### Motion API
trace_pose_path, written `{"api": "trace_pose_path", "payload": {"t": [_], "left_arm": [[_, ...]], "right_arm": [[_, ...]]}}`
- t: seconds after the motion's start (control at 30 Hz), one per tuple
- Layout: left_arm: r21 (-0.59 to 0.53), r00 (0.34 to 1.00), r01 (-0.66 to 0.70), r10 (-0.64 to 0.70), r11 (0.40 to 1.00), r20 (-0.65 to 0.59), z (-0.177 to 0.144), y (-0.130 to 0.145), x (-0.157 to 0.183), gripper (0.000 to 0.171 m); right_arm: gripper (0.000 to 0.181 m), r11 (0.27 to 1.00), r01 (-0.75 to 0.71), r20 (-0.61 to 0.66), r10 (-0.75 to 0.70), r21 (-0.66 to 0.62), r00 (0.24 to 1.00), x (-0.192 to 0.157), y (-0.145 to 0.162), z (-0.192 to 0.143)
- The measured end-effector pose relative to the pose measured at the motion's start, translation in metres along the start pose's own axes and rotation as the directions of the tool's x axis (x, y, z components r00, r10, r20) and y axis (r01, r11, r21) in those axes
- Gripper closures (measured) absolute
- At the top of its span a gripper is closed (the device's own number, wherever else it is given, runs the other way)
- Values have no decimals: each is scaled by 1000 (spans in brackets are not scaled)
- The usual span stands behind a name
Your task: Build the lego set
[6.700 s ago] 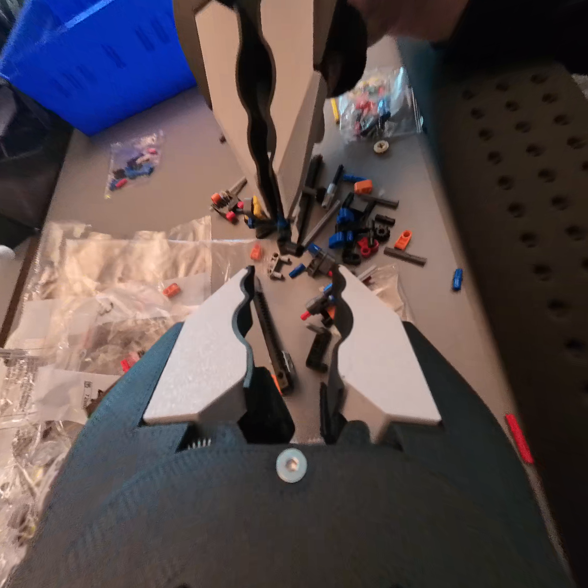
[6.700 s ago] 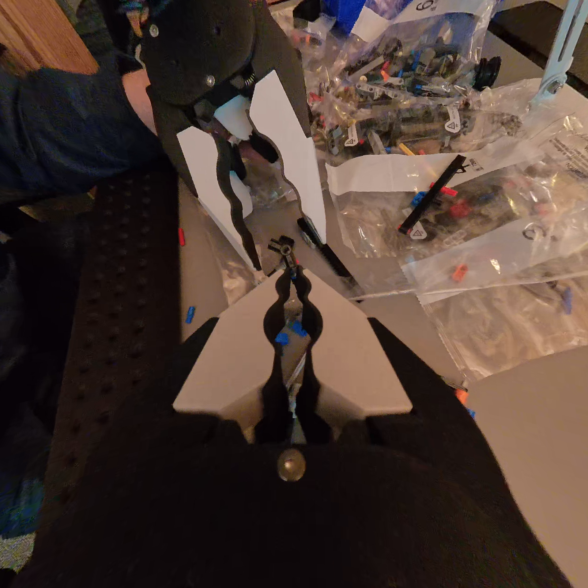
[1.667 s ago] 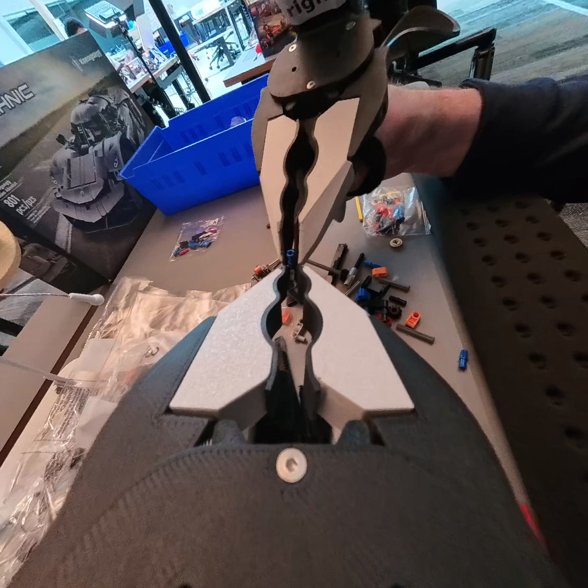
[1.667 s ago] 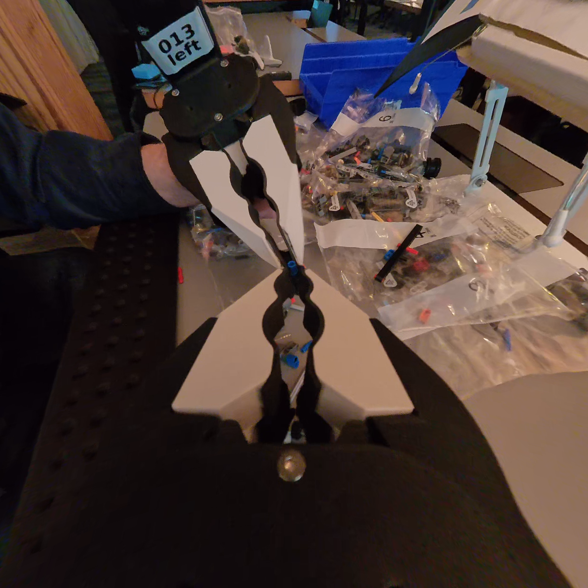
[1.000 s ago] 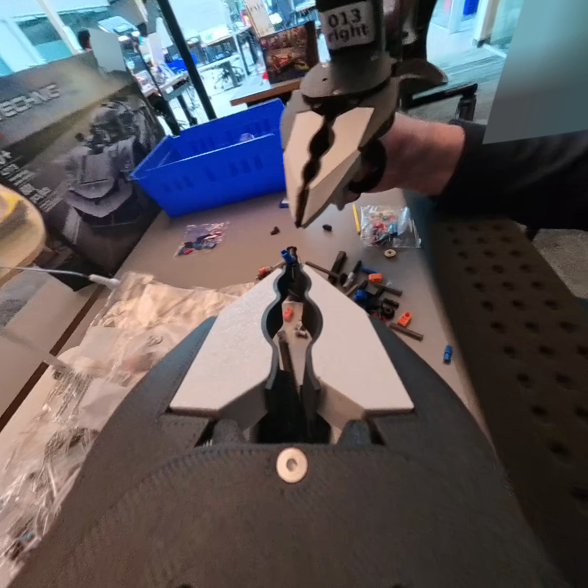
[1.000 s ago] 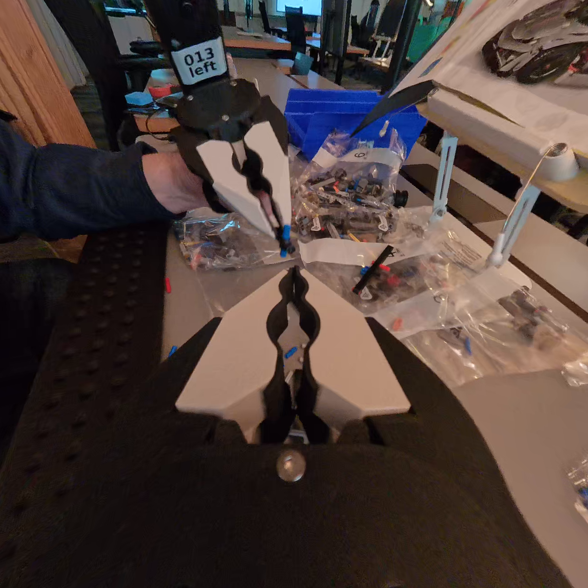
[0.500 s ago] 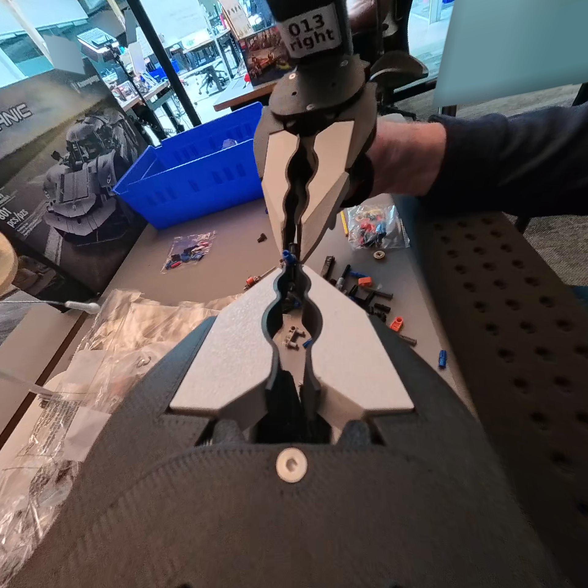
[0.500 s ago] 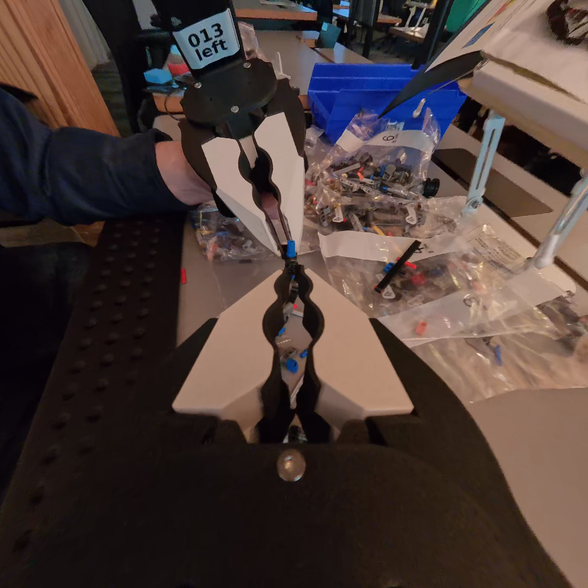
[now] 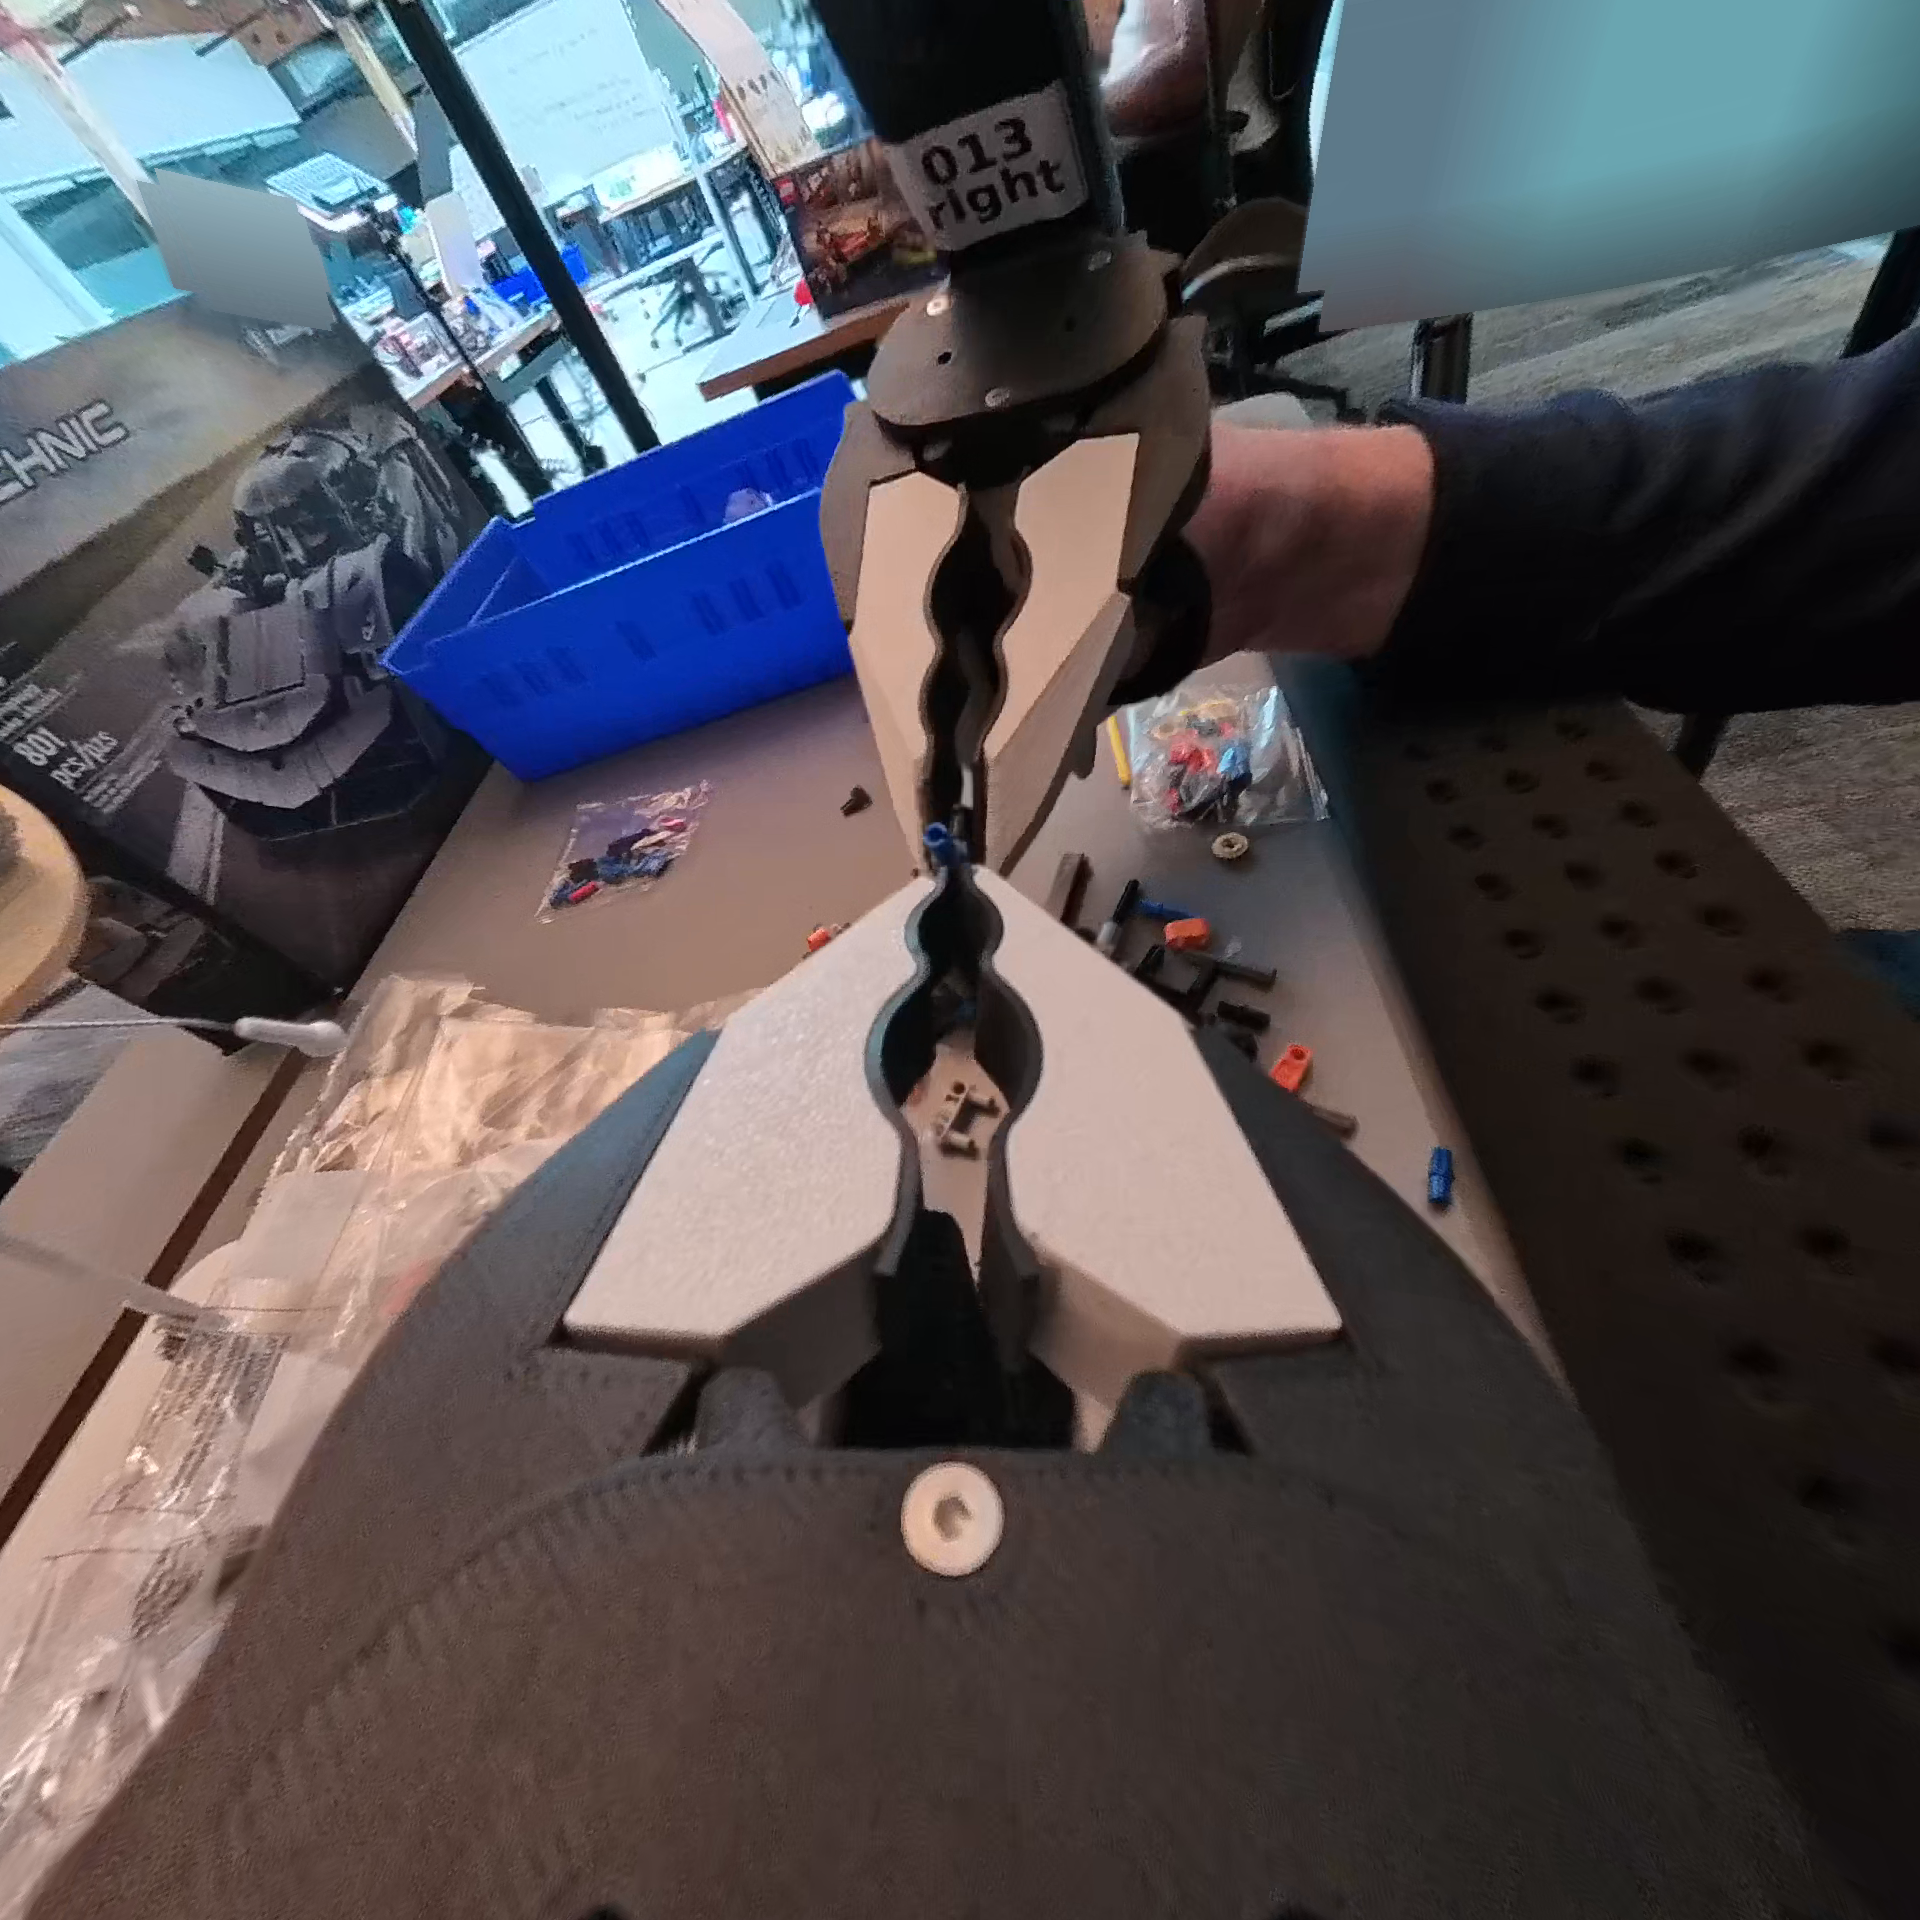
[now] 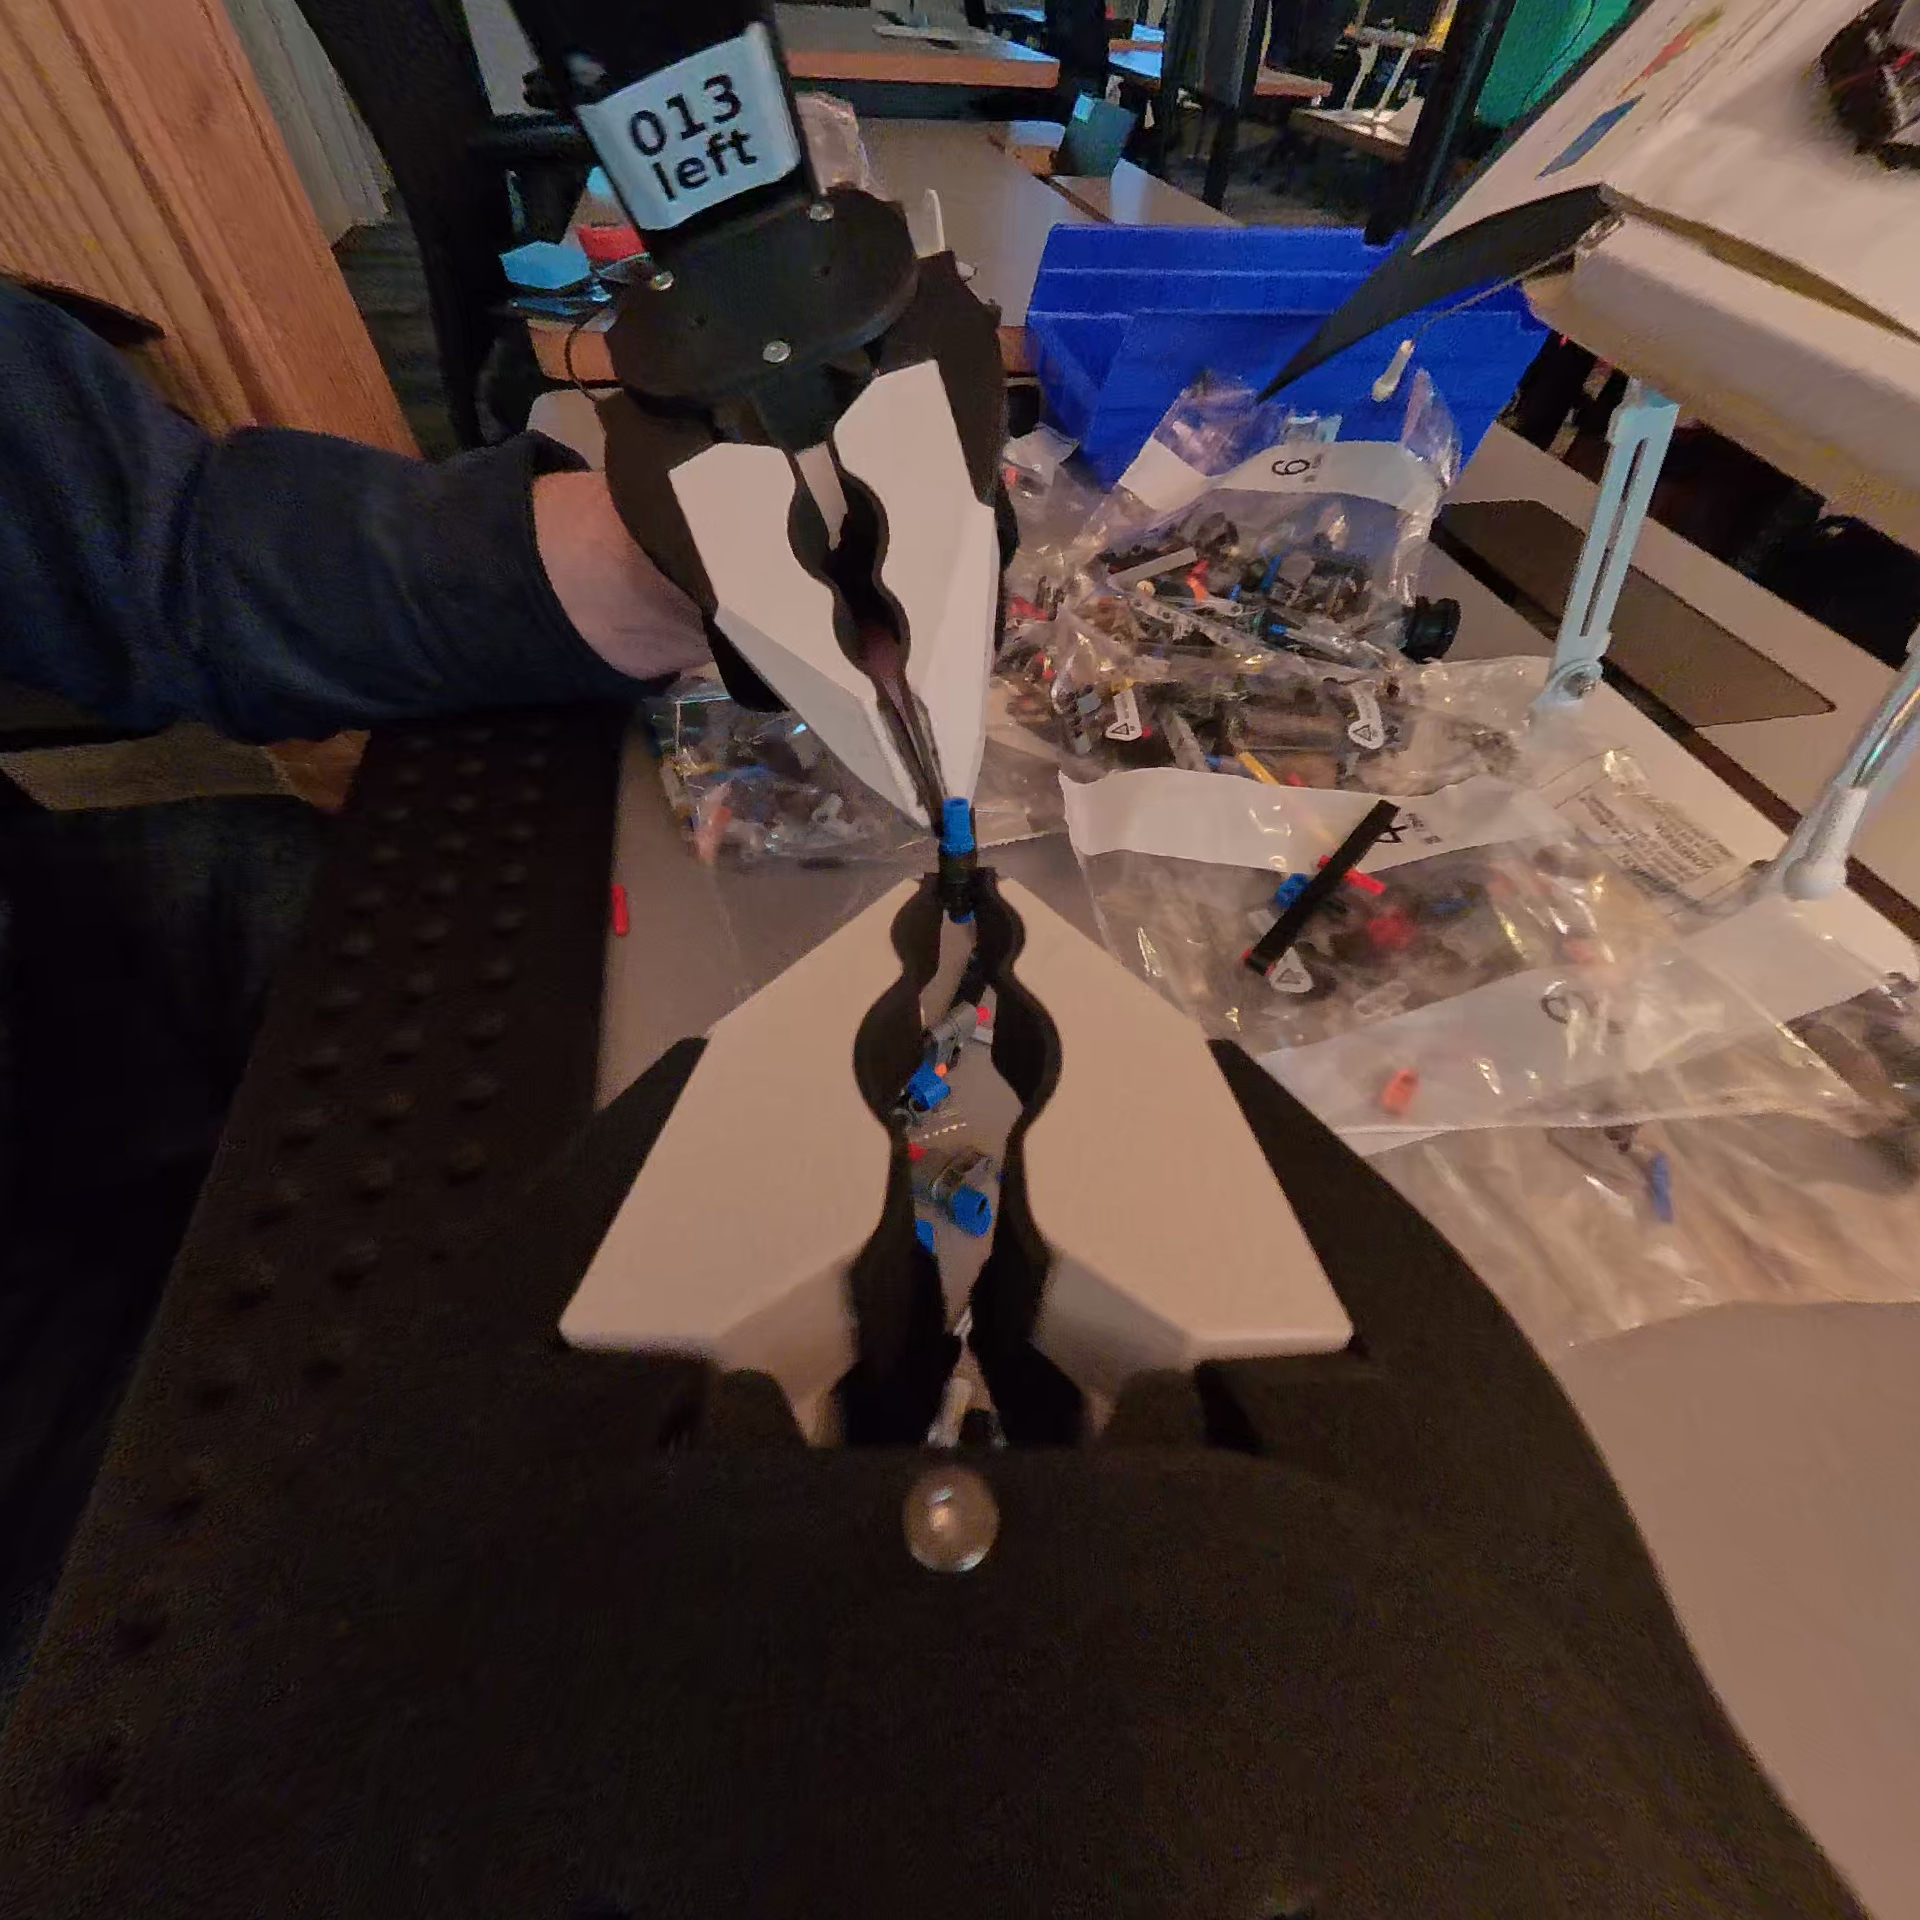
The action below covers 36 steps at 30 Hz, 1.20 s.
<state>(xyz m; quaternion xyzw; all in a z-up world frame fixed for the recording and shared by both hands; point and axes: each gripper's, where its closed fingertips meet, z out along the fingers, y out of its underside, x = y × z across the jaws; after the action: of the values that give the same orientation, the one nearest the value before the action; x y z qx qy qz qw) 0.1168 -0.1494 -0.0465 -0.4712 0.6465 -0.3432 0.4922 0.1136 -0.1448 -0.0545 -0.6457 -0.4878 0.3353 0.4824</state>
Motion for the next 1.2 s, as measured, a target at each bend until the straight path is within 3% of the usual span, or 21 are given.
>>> {"api": "trace_pose_path", "payload": {"t": [0.2, 0.37, 0.43, 0.87, 0.93, 1.0, 1.03, 1.2], "left_arm": [[23, 998, 56, -55, 998, -25, -2, -1, -1, 171], [-23, 997, 63, -64, 998, -44, 5, 6, 4, 141], [-52, 997, 51, -53, 997, -48, 7, 11, 6, 158], [15, 995, 102, -102, 995, -9, 4, 2, -5, 161], [34, 989, 139, -141, 990, 54, -6, 4, -20, 162], [156, 963, 238, -254, 959, 89, -39, -1, -45, 163], [164, 964, 228, -247, 960, 102, -46, -2, -48, 163], [35, 987, 141, -143, 989, 70, -13, 6, -27, 162]], "right_arm": [[177, 1000, -21, 15, 21, 9, 1000, 0, 0, -2], [177, 1000, 3, 9, -3, 9, 1000, -1, -1, -2], [177, 1000, 19, 17, -19, 14, 1000, -4, -2, -2], [179, 997, 76, -58, -77, -19, 995, 0, -4, -6], [179, 997, 75, -103, -74, 6, 992, 7, -7, -18], [179, 983, 2, -101, 17, 186, 995, 14, -26, -53], [179, 983, 0, -109, 20, 183, 994, 16, -24, -55], [178, 995, -11, -107, 21, 99, 994, 16, -11, -30]]}}
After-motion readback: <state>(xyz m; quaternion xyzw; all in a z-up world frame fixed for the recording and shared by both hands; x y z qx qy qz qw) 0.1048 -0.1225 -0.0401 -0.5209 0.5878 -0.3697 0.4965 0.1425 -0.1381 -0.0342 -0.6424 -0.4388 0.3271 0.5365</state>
